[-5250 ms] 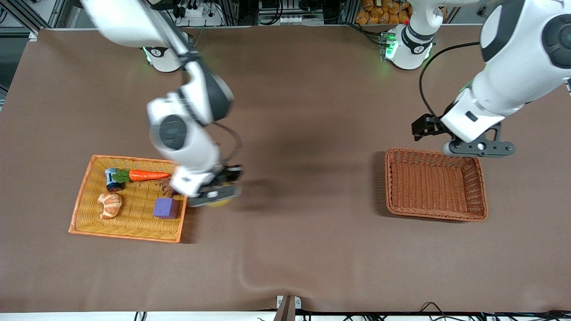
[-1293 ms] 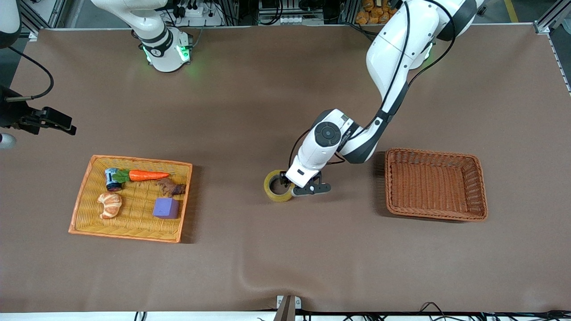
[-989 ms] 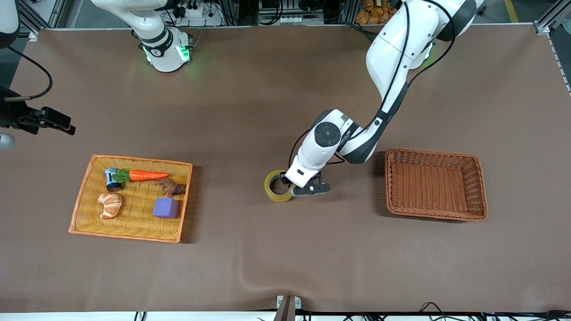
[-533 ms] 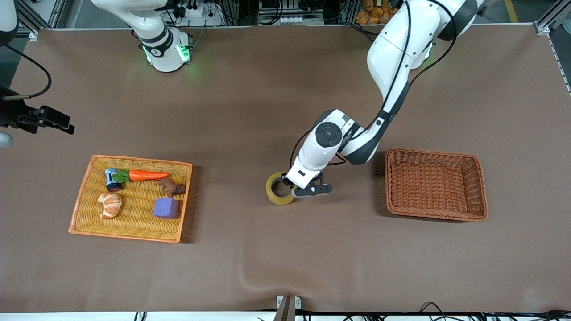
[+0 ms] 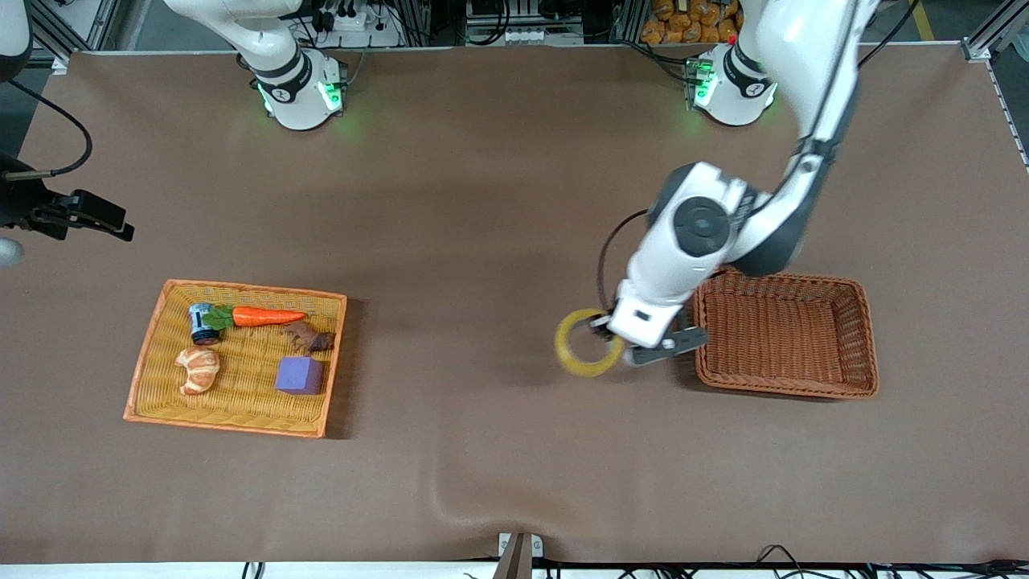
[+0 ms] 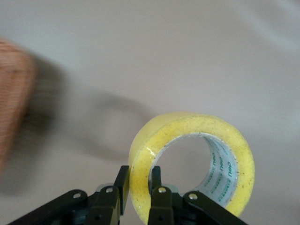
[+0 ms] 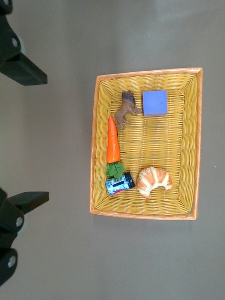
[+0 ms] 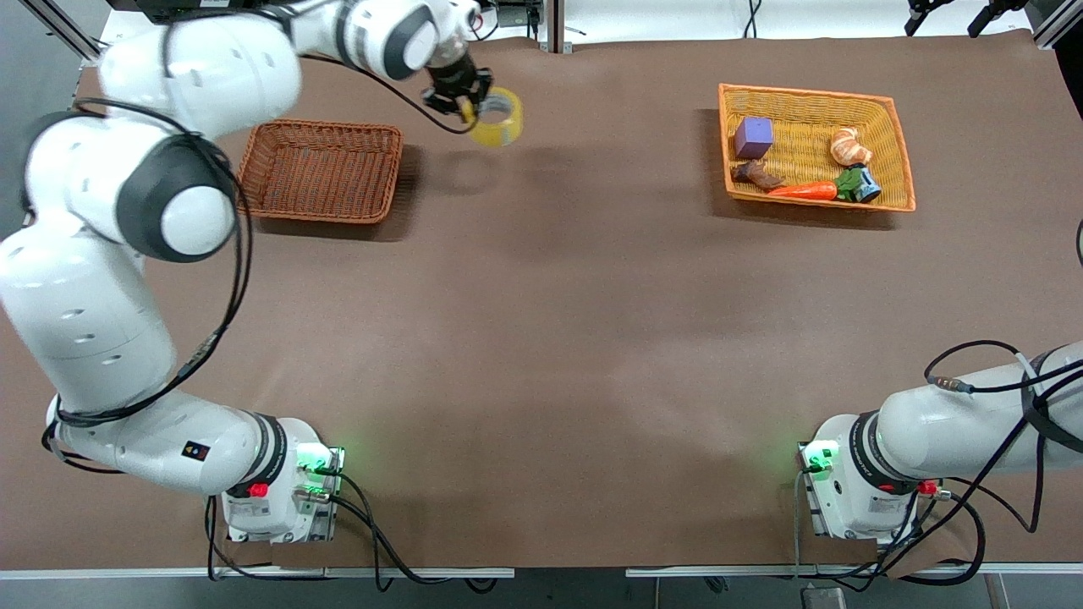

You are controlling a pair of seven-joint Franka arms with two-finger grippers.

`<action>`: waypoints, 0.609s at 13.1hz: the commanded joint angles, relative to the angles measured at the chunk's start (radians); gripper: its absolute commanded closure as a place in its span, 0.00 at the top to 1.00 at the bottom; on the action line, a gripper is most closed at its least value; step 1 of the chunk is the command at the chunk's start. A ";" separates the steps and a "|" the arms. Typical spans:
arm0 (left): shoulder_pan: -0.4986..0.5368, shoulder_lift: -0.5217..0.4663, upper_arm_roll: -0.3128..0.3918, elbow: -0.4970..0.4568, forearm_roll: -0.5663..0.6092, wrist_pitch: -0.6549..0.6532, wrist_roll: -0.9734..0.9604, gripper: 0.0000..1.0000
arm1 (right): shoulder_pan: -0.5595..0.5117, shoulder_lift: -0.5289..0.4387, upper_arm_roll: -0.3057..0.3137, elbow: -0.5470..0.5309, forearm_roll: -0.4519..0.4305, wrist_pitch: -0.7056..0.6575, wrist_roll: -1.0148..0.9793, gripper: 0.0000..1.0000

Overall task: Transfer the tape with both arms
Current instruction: 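Lift the tape with the left gripper and carry it over the basket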

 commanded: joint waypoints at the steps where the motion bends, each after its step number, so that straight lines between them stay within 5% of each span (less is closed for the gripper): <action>1: 0.091 -0.064 -0.012 -0.082 0.012 -0.107 0.048 0.00 | 0.004 -0.015 -0.003 0.001 0.005 -0.014 -0.004 1.00; 5: 0.293 -0.120 -0.012 -0.214 0.024 -0.112 0.390 0.00 | 0.004 -0.014 -0.004 0.001 0.004 -0.014 -0.001 1.00; 8: 0.346 -0.147 -0.011 -0.254 0.024 -0.112 0.525 0.00 | 0.004 -0.011 -0.004 0.001 0.001 -0.008 0.000 1.00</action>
